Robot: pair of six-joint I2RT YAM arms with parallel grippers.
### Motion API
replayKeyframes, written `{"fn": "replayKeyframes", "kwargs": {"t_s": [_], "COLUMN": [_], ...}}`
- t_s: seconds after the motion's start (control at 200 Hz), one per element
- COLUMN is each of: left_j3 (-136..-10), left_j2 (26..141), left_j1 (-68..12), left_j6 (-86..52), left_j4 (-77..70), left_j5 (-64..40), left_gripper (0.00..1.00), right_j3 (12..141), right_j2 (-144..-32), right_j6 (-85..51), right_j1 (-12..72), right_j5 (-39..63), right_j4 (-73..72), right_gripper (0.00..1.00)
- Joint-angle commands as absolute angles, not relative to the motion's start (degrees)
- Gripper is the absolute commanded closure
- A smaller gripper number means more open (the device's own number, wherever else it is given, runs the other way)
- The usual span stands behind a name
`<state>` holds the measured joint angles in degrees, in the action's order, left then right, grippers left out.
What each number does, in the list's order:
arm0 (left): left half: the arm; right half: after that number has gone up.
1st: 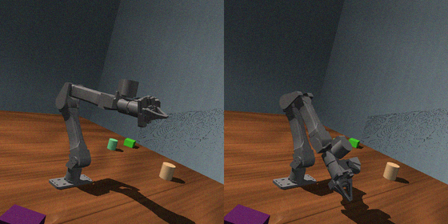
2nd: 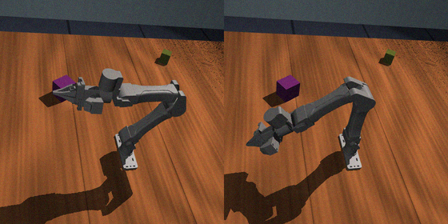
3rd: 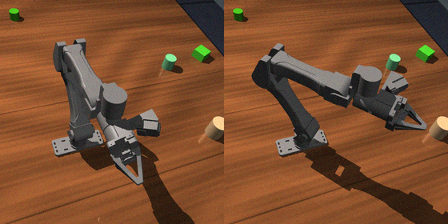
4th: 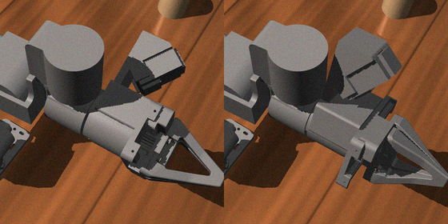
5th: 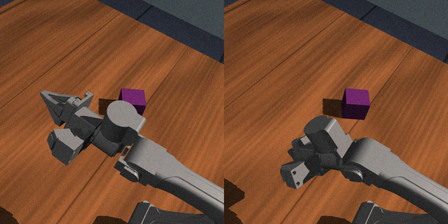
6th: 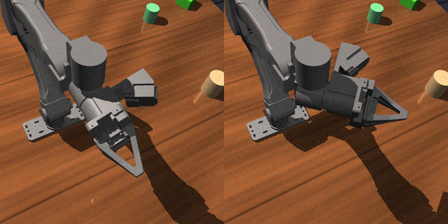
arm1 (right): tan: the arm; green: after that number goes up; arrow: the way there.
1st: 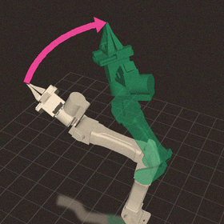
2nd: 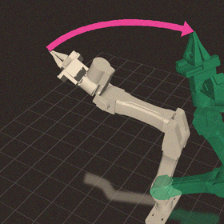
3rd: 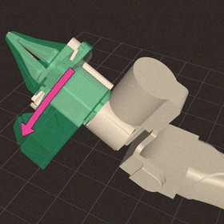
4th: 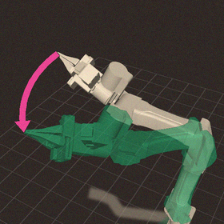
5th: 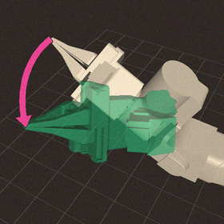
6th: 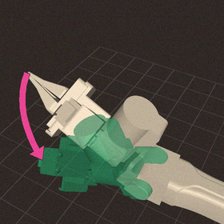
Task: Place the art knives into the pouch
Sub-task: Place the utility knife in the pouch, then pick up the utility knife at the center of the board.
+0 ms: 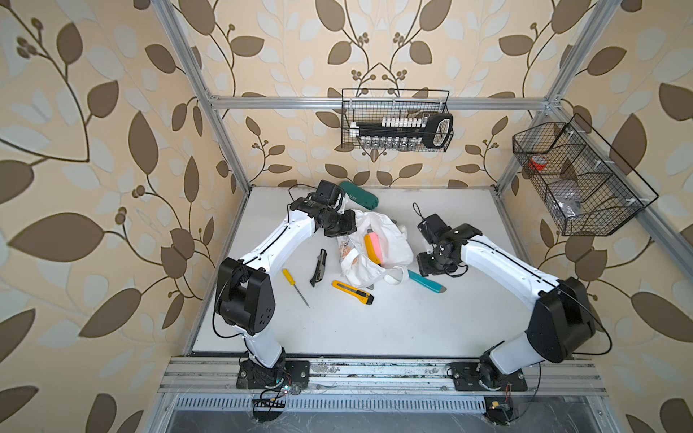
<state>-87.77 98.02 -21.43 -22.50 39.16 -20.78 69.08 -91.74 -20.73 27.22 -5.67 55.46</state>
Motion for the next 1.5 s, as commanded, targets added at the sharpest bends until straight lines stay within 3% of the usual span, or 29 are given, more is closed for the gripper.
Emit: {"fn": "replayKeyframes", "kwargs": {"t_s": [0.0,0.655,0.815,1.11,1.389,1.494], "left_j3": [-89.0,-88.8,-88.8,-88.6,-88.5,-88.6], "left_j2": [98.0,97.6,97.4,97.4,97.2,97.4], "left_j1": [-21.8,-21.8,-21.8,-21.8,-21.8,-21.8], "left_j6": [-21.6,-21.5,-21.2,-21.5,-21.4,-21.5], "left_j4": [39.3,39.1,39.4,39.1,39.2,39.0], "left_j5": [-21.6,-22.0,-21.6,-22.0,-21.6,-21.9], "left_gripper": [1.0,1.0,1.0,1.0,1.0,1.0], "right_j3": [69.4,77.7,76.3,73.6,73.4,73.3], "right_j2": [-94.7,-112.9,-113.5,-111.3,-111.8,-111.7], "right_j6": [-19.7,-12.4,-13.2,-16.8,-18.8,-19.2], "right_j1": [28.5,27.8,26.9,22.2,18.7,18.6], "right_j5": [-4.9,-7.0,-6.4,-2.8,-1.9,-3.1], "right_j4": [54.0,49.8,48.7,47.4,47.7,48.5], "right_gripper": [0.38,0.36,0.4,0.59,0.63,0.6]}}
